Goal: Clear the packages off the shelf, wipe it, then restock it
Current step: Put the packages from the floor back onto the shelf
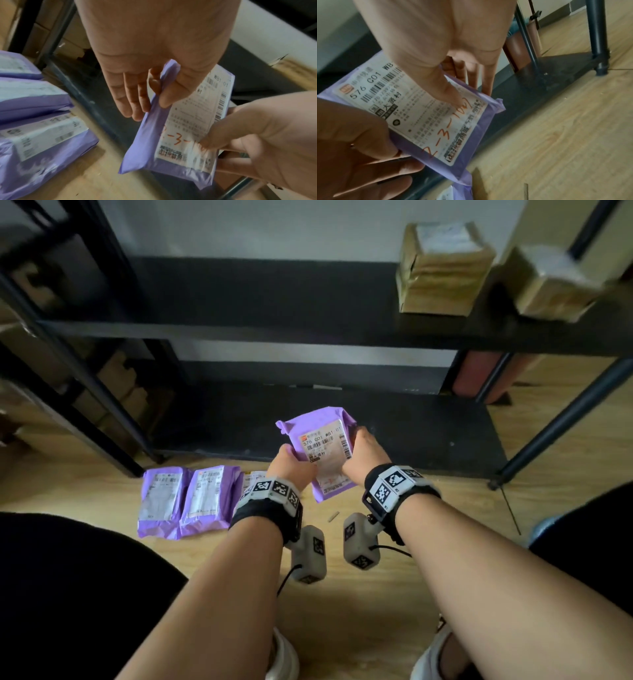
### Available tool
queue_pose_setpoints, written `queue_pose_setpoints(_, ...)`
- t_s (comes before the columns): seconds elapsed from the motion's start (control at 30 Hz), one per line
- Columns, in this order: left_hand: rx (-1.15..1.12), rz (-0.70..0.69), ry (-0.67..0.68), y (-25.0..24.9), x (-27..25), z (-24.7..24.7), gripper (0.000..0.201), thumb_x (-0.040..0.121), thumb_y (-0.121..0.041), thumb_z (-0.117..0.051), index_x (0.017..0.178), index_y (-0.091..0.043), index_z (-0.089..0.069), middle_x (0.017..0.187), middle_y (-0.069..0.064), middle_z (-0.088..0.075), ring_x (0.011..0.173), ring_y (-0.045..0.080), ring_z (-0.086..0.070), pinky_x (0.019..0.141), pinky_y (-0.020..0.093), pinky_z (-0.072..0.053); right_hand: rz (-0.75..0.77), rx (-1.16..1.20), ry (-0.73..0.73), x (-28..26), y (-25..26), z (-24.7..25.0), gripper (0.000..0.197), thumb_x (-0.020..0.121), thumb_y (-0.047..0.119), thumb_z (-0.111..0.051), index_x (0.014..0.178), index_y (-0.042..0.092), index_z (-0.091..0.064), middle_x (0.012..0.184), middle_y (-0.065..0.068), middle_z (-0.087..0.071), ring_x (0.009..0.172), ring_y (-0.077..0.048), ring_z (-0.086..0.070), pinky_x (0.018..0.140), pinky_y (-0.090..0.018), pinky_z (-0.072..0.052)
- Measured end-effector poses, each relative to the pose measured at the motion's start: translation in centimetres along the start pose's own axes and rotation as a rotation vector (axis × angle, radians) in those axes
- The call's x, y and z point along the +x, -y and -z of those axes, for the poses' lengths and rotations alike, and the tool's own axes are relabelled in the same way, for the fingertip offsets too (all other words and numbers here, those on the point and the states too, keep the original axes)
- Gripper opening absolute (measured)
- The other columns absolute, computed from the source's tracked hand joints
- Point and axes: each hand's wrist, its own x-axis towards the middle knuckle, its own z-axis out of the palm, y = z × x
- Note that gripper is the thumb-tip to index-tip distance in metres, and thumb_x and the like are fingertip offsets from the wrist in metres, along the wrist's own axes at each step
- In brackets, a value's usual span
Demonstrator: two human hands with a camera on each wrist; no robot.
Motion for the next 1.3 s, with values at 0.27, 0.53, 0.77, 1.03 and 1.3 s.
queue_pose_setpoints(0.27, -0.117, -0.272, -0.089, -7.1, -3.3, 3.4, 0.028, 0.077, -0.013, -0.056, 0.103, -0.023, -0.056, 0.094, -0.007, -0.066, 0.085, 0.012, -0.064, 0.074, 0.029, -0.055, 0.087, 0.221, -0.216, -0.8, 3.3, 7.0, 0.047, 0.078, 0.011, -0.062, 0.12, 0.017, -0.043, 0.12, -0.006, -0.052, 0.106, -0.028, -0.062, 0.086, -0.043, -0.056)
queue_pose_setpoints(0.53, -0.156, -0.438, -0.168, -15.0, -3.8, 8.0, 0.012, 0.078, -0.022, -0.055, 0.09, -0.02, -0.056, 0.086, -0.006, -0.067, 0.081, 0.016, -0.068, 0.073, 0.037, -0.06, 0.177, 0.4, -0.393, 0.4, 7.3, 13.7, 0.029, 0.091, 0.026, -0.055, 0.117, 0.019, -0.045, 0.123, -0.001, -0.055, 0.094, -0.017, -0.059, 0.058, -0.021, -0.046)
queue_pose_setpoints(0.77, -0.197, -0.462, -0.07, -20.0, -1.4, 11.1, 0.027, 0.087, -0.03, -0.055, 0.112, -0.036, -0.061, 0.096, -0.007, -0.071, 0.084, 0.021, -0.072, 0.076, 0.039, -0.061, 0.214, 0.34, -0.458, 4.4, 11.0, 17.7, 0.031, 0.095, 0.031, -0.048, 0.121, 0.016, -0.056, 0.118, -0.001, -0.063, 0.09, -0.013, -0.057, 0.072, -0.024, -0.051)
queue_pose_setpoints(1.03, -0.366, -0.318, -0.129, -22.4, 3.2, 10.9, 0.028, 0.087, -0.025, -0.059, 0.113, -0.017, -0.051, 0.104, -0.001, -0.058, 0.089, 0.019, -0.06, 0.078, 0.045, -0.06, 0.221, 0.229, -0.428, 9.8, 13.2, 17.8, 0.034, 0.097, 0.024, -0.045, 0.126, 0.016, -0.059, 0.126, -0.004, -0.063, 0.109, -0.022, -0.062, 0.085, -0.029, -0.051)
queue_pose_setpoints(1.3, -0.271, -0.368, -0.144, -23.0, 5.2, 9.9, 0.029, 0.091, -0.019, -0.05, 0.118, -0.019, -0.06, 0.103, -0.002, -0.06, 0.099, 0.021, -0.061, 0.092, 0.036, -0.051, 0.231, 0.16, -0.42, 11.9, 12.6, 17.1, 0.034, 0.1, 0.019, -0.042, 0.129, 0.013, -0.058, 0.129, -0.007, -0.062, 0.115, -0.024, -0.059, 0.084, -0.024, -0.042)
